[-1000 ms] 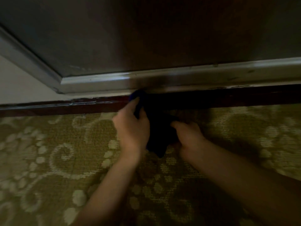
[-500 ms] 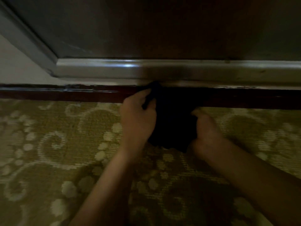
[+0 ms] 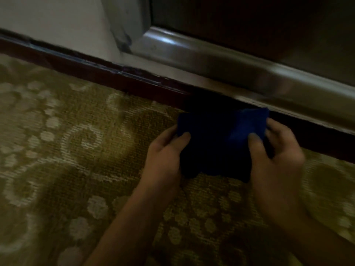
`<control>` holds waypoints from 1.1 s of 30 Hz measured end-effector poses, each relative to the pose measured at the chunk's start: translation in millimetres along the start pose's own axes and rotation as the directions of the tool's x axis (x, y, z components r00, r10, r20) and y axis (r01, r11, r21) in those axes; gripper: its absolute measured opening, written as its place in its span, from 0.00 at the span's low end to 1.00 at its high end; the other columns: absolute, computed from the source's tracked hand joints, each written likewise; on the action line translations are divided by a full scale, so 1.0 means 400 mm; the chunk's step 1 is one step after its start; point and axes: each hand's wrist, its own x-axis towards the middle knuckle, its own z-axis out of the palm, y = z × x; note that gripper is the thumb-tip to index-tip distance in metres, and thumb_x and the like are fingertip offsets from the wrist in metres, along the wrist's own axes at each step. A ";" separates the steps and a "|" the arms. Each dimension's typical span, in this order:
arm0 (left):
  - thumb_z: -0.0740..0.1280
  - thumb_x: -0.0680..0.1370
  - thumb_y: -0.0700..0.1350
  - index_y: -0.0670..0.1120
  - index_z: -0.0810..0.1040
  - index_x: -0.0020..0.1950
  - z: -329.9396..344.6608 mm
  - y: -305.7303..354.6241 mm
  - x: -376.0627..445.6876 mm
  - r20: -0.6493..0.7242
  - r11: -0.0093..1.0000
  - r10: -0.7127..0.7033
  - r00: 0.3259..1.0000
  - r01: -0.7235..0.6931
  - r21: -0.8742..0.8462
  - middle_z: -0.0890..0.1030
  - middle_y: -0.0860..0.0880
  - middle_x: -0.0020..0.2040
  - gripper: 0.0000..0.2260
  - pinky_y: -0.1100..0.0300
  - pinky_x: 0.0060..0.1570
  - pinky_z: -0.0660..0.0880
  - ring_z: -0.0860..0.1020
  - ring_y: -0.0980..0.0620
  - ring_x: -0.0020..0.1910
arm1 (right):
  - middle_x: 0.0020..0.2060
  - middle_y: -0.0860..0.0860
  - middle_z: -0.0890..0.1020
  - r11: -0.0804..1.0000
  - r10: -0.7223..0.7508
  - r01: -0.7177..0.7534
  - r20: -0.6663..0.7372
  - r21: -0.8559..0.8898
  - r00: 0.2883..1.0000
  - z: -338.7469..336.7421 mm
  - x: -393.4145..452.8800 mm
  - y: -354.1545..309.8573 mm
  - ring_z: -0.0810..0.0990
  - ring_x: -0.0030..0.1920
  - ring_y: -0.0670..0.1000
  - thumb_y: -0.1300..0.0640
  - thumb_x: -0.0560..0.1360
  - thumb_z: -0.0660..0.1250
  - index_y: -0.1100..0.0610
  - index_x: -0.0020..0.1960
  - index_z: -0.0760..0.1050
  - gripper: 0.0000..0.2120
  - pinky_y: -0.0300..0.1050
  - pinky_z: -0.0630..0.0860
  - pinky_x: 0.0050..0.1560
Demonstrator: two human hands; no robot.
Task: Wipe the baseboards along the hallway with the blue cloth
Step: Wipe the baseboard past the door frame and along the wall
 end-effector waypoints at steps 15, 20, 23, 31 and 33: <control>0.59 0.82 0.43 0.45 0.76 0.67 -0.091 0.053 0.033 0.030 0.963 -0.085 0.996 0.090 -0.255 0.84 0.44 0.57 0.15 0.52 0.46 0.82 0.85 0.46 0.51 | 0.60 0.50 0.80 0.778 -0.344 0.471 0.345 -0.417 0.873 0.254 0.054 -0.138 0.78 0.58 0.49 0.59 0.79 0.60 0.52 0.70 0.70 0.20 0.41 0.72 0.59; 0.62 0.81 0.40 0.47 0.76 0.67 -0.124 0.052 0.037 -0.048 0.971 0.001 0.999 -0.012 -0.240 0.83 0.44 0.59 0.14 0.51 0.48 0.82 0.84 0.45 0.53 | 0.54 0.55 0.82 0.708 -0.409 0.540 0.359 -0.455 0.839 0.273 0.038 -0.138 0.81 0.51 0.53 0.61 0.79 0.59 0.55 0.70 0.70 0.20 0.47 0.77 0.52; 0.62 0.82 0.43 0.48 0.74 0.69 -0.139 0.059 0.030 -0.127 0.961 -0.020 0.992 -0.016 -0.276 0.81 0.43 0.62 0.16 0.49 0.46 0.82 0.83 0.43 0.56 | 0.57 0.55 0.81 0.729 -0.401 0.592 0.486 -0.344 0.777 0.362 0.045 -0.186 0.80 0.56 0.53 0.64 0.77 0.59 0.56 0.68 0.72 0.20 0.46 0.74 0.57; 0.62 0.79 0.34 0.45 0.74 0.67 -0.213 0.184 -0.025 -0.261 0.903 0.410 0.874 -0.429 -0.014 0.82 0.44 0.58 0.17 0.52 0.44 0.82 0.83 0.45 0.52 | 0.52 0.58 0.83 0.848 0.204 -0.385 0.446 0.365 0.871 0.282 0.033 -0.157 0.82 0.52 0.59 0.67 0.73 0.62 0.57 0.61 0.76 0.18 0.55 0.81 0.51; 0.60 0.80 0.34 0.45 0.74 0.67 -0.247 0.210 -0.024 -0.240 0.902 0.430 0.871 -0.428 0.061 0.82 0.46 0.57 0.17 0.53 0.43 0.82 0.83 0.46 0.51 | 0.53 0.60 0.82 0.729 0.308 -0.557 0.536 0.398 0.786 0.290 0.026 -0.140 0.83 0.51 0.60 0.68 0.73 0.62 0.58 0.61 0.76 0.17 0.55 0.82 0.47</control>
